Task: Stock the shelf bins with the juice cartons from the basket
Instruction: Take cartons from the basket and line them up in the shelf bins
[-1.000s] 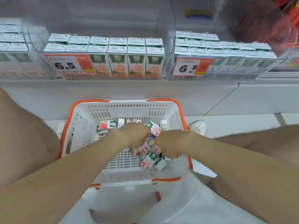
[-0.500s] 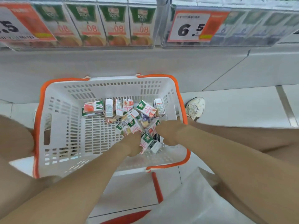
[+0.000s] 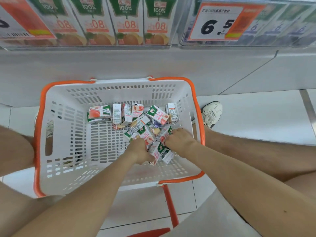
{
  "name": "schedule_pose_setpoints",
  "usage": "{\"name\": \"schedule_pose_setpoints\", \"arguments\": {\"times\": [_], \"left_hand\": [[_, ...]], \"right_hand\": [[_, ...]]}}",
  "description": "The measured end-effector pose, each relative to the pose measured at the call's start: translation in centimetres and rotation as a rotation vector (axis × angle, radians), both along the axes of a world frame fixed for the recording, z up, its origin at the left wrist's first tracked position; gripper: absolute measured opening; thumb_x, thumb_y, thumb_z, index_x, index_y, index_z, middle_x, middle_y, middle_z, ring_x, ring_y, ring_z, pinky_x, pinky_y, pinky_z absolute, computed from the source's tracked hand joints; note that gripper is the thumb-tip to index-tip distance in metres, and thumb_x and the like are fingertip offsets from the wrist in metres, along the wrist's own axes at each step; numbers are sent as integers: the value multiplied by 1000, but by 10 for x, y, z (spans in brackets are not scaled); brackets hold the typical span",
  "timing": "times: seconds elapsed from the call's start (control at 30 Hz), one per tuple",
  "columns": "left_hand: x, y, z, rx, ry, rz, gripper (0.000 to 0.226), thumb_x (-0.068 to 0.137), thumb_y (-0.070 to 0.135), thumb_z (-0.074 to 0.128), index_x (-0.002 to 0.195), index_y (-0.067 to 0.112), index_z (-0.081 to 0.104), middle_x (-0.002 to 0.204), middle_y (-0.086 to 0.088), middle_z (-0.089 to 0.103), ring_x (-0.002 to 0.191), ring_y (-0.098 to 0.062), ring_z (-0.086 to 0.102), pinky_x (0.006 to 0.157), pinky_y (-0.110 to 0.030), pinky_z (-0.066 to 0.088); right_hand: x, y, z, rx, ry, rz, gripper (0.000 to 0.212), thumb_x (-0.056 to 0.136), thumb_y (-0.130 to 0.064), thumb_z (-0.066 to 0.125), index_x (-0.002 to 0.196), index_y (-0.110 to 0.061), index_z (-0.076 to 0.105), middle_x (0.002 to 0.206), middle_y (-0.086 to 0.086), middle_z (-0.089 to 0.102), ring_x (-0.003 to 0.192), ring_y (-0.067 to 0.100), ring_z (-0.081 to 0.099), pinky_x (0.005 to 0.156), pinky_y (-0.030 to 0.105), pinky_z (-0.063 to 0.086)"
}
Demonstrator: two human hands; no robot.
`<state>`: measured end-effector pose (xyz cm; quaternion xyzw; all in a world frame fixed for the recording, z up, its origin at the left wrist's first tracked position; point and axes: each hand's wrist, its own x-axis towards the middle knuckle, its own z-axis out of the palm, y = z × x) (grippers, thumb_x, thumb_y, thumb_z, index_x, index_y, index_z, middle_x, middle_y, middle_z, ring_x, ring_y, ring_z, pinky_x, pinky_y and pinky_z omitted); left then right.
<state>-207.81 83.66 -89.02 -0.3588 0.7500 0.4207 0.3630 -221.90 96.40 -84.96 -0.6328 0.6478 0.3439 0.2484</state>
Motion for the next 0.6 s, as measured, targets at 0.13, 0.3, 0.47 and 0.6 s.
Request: {"name": "schedule_pose_setpoints", "arguments": {"times": [0.13,0.3,0.47,0.6], "left_hand": [[-4,-15,26,81,-61,-21,30,68,17,89,66,10,60,67,-4,53,63,-21,58,60,-33,63],[7,-42,54,161,-104,49,32,83,29,82,104,6,74,112,-12,70,94,-24,74,69,-32,65],[8,-57,84,130,101,284,23,86,23,78,102,6,72,93,-7,77,79,-20,76,80,-40,67],[5,-64,117,236,291,439,25,81,8,79,100,11,62,91,-8,72,78,-17,73,83,-42,66]], "right_hand": [[-12,-5,16,-20,-120,-176,27,86,-9,75,101,-19,55,99,1,57,103,27,63,87,43,57],[-37,-5,54,-93,-438,-457,64,87,-9,76,144,-17,48,133,9,48,115,28,57,92,40,53],[-55,-12,124,-222,-576,-604,59,92,-20,78,142,-35,51,124,-3,60,103,18,63,92,40,57],[-57,-13,176,-350,-704,-713,59,93,-3,69,139,-35,52,112,-19,60,91,-3,67,88,31,60]]}}
